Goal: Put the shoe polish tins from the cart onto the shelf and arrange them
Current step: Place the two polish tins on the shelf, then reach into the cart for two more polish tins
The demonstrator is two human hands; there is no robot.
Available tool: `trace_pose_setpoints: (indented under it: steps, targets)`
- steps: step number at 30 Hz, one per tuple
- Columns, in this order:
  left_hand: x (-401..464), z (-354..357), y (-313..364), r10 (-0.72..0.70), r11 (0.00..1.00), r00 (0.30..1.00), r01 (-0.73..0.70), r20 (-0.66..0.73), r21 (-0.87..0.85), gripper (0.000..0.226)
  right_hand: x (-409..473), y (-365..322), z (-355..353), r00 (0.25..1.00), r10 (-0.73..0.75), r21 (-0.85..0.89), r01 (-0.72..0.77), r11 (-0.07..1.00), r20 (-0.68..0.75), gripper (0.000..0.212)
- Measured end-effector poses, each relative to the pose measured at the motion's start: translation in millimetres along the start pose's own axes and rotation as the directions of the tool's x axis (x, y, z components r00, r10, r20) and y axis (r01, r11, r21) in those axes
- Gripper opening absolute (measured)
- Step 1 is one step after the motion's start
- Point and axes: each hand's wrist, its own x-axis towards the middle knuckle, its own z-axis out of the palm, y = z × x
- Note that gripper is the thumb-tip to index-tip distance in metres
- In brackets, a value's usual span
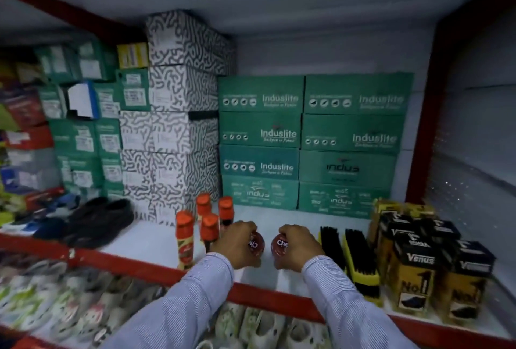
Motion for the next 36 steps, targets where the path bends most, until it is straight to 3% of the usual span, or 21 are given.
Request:
trace_pose_setpoints:
  steps: [11,16,21,24,28,30,33,36]
  targets:
    - [74,48,-25,-0.052,0.998,0.993,0.049,0.104,0.032,0.065,75,37,49,0.996,0.087,0.0,-0.087,0.996,0.029,0.05]
    - [82,57,-33,-0.068,0.997,0.991,0.064,0.119,0.039,0.057,84,39,50,0.996,0.071,-0.003,-0.071,0.997,0.061,0.07]
    - [64,50,-28,0.005,0.999,1.0,-0.006,0.023,0.051,0.038,53,29,36,0.999,-0.023,-0.001,0.023,1.0,-0.023,0.068]
    - [19,41,-18,0.089,0.994,0.994,-0.085,-0.057,0.066,0.053,5,23,38,0.987,-0.128,0.032,0.131,0.991,-0.098,0.073]
    - [-73,47,-9,0.251,0.968,0.936,-0.24,-0.245,0.073,0.066,-79,21,61,0.903,-0.288,0.06,0.323,0.945,-0.318,0.069]
    - [-123,74,-20,0.264,0.963,0.924,-0.24,-0.275,0.118,0.065,-124,23,87,0.897,-0.312,0.048,0.343,0.938,-0.312,0.068]
    - [-189,132,-48,0.263,0.961,0.934,-0.232,-0.244,0.148,0.065,-180,33,136,0.918,-0.319,0.067,0.343,0.937,-0.237,0.069]
    - [-254,198,-78,0.103,0.992,0.994,-0.101,-0.027,0.077,0.074,-224,53,207,0.956,-0.284,0.1,0.291,0.952,-0.08,0.07]
